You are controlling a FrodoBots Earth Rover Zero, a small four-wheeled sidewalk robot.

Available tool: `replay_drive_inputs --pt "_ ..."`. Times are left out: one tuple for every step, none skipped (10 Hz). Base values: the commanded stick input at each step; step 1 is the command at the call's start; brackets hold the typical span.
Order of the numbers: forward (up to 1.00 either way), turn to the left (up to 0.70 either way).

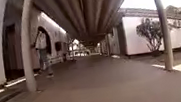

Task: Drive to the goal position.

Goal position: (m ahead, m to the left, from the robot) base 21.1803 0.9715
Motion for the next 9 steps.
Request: replay_drive_inputs --pt "0.5 0.0" --pt "0.5 0.0" --pt "0.5 0.0" --pt "0.5 0.0" --pt "0.5 0.0" --pt "0.5 0.0" --pt "0.5 0.0" --pt "0.5 0.0" --pt "0.5 0.0"
